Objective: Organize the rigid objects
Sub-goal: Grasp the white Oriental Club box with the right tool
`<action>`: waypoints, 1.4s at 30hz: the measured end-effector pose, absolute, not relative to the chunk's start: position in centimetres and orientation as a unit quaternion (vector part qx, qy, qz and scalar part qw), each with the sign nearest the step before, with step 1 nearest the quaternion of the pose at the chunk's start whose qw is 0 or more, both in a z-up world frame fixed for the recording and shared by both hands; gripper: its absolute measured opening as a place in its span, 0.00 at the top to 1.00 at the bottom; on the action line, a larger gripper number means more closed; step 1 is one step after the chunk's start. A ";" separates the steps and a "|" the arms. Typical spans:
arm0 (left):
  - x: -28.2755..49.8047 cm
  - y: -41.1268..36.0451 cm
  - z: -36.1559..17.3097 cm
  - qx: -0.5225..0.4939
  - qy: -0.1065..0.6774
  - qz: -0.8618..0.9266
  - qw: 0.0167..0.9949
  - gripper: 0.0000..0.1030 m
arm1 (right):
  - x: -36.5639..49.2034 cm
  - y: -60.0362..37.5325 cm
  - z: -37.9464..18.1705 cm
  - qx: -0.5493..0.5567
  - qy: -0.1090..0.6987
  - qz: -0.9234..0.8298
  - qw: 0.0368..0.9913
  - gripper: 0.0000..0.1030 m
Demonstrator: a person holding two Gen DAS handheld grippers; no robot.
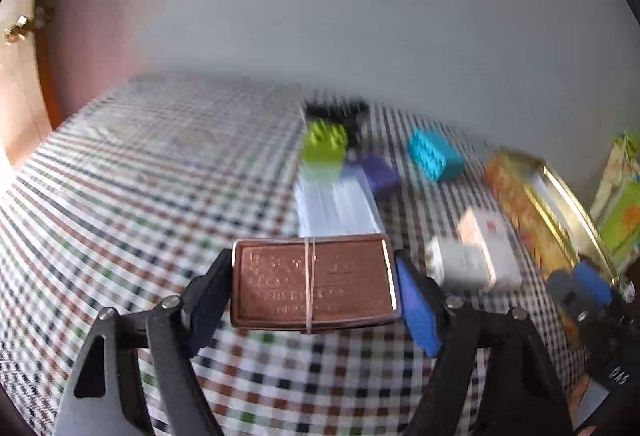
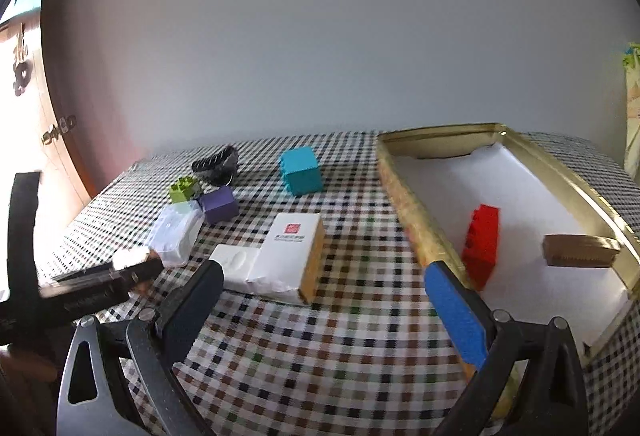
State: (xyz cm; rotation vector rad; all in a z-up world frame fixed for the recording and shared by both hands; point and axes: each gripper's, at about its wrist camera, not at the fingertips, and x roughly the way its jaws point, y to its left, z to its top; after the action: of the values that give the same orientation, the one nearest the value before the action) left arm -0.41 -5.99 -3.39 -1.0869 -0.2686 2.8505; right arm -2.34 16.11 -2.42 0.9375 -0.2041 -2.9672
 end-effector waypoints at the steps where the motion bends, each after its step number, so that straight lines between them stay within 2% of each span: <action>1: -0.3 -6.3 -3.1 -0.343 -0.091 0.934 0.032 0.25 | -2.5 16.0 -2.5 0.303 -0.066 -0.951 0.010 0.01; 3: -0.5 -7.1 -3.1 -0.328 -0.096 0.940 0.017 0.25 | -3.0 15.7 -2.7 0.307 -0.067 -0.949 0.007 0.02; 7: -0.7 -7.7 -3.0 -0.317 -0.096 0.944 -0.002 0.25 | -4.5 15.0 -2.9 0.315 -0.053 -0.948 -0.001 0.11; 17: -0.2 -8.0 -2.7 -0.316 -0.097 0.944 -0.007 0.25 | -11.3 15.7 -5.6 0.410 -0.101 -0.906 -0.021 0.18; 22: -0.6 -8.0 -3.0 -0.321 -0.101 0.942 -0.004 0.25 | -12.2 15.3 -5.7 0.421 -0.071 -0.904 -0.019 0.21; 26: -0.8 -7.9 -3.1 -0.323 -0.103 0.941 0.000 0.25 | -11.5 15.9 -5.5 0.420 -0.052 -0.905 -0.026 0.45; 27: -0.8 -7.9 -3.1 -0.323 -0.103 0.941 0.000 0.25 | -11.3 16.3 -5.4 0.419 -0.056 -0.906 -0.022 0.55; 28: -0.8 -7.9 -3.1 -0.323 -0.103 0.941 0.002 0.25 | -11.1 16.6 -5.4 0.417 -0.065 -0.907 -0.017 0.57; 35: -0.2 -7.9 -2.6 -0.299 -0.107 0.948 0.010 0.25 | -8.8 17.5 -3.8 0.375 -0.137 -0.914 0.069 0.57; 42: 1.2 -6.8 -1.3 -0.245 -0.084 0.966 0.020 0.25 | -5.7 17.5 -0.4 0.281 -0.133 -0.945 0.097 0.57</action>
State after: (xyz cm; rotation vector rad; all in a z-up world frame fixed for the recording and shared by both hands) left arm 1.17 -6.84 -1.27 -0.7614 -0.2617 2.9955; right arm -5.68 17.47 -0.38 0.8327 -0.3932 -2.7997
